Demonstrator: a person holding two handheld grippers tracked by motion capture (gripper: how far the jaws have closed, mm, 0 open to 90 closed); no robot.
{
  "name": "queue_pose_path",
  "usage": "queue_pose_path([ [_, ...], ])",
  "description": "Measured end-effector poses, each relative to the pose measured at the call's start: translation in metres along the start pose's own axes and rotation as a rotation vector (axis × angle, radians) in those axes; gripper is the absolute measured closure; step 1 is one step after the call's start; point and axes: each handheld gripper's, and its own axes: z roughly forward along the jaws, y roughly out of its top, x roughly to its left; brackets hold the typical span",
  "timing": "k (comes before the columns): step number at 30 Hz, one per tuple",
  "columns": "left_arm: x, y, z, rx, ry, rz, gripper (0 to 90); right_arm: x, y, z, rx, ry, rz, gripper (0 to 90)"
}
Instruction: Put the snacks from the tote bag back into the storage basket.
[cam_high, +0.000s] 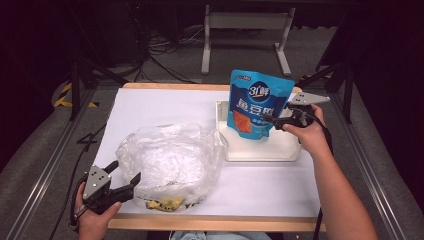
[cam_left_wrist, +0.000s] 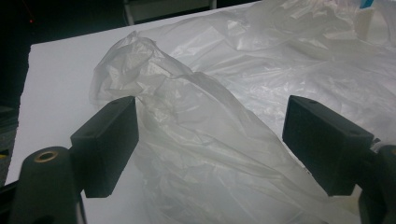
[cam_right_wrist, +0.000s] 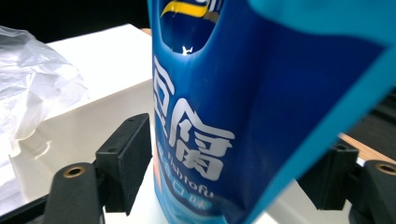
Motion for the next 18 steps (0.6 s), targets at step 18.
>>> queue_pose_path([
  [18, -0.002, -0.001, -0.003, -0.001, 0.001, 0.004, 19.6, 0.026, 0.016, -0.06, -0.007, -0.047, -0.016, 26.7],
])
